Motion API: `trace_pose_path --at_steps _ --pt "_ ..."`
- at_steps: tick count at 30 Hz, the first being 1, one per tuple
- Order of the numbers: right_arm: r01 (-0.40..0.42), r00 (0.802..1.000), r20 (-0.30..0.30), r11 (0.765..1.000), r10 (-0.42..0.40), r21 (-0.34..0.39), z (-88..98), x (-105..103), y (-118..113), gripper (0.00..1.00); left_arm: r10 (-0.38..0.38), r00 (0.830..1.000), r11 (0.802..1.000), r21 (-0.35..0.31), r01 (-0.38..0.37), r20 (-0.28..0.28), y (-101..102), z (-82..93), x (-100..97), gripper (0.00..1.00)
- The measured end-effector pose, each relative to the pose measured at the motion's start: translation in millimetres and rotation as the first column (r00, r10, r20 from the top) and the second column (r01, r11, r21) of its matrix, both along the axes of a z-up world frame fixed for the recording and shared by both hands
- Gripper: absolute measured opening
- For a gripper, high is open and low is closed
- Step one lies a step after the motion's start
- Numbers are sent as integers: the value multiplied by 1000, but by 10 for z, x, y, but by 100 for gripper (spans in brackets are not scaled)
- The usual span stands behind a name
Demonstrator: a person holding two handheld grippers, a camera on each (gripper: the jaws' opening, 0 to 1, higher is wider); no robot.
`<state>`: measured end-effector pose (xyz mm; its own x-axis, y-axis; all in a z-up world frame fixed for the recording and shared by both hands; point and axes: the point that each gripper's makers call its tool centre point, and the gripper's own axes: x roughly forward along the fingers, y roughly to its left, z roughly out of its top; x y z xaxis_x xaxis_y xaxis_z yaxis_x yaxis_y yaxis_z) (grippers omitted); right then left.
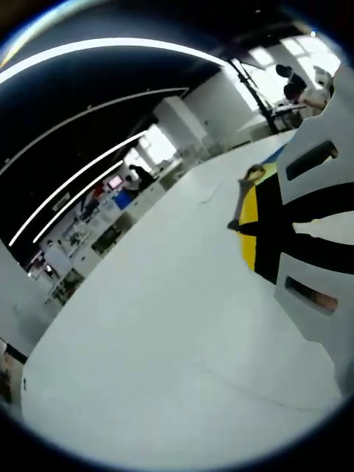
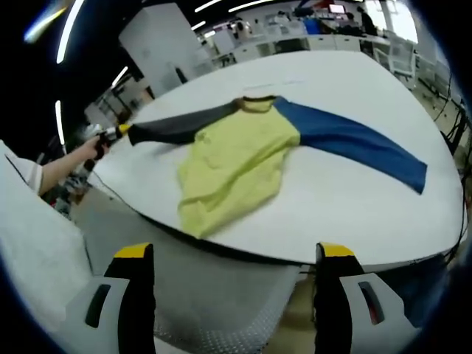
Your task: Fold the garment on the visible template until the final outline fits inside the template.
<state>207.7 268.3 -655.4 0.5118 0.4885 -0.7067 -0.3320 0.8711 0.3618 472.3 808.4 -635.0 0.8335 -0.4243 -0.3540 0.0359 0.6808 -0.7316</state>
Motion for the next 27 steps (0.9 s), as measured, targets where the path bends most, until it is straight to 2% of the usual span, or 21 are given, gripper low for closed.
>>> trace_pose_path --at_steps 27 --pt "8 1000 -25 1000 -9 -13 -47 22 14 90 18 998 1000 14 -17 -61 101 -223 87 0"
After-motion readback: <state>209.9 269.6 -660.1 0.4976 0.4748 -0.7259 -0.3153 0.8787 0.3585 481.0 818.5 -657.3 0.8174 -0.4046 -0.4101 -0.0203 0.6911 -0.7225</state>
